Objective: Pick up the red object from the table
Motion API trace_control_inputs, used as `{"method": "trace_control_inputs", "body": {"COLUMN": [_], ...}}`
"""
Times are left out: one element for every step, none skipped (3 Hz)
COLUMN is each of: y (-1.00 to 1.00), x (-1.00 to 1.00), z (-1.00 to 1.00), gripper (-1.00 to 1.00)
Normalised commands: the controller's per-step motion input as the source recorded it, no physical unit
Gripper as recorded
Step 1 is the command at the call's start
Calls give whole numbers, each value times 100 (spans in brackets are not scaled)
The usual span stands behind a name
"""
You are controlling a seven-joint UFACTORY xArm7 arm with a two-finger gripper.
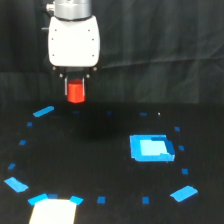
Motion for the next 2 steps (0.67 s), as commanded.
{"method": "trace_control_inputs", "body": {"y": [12,20], "x": [-9,0], "z": [20,24], "gripper": [-100,-100]}}
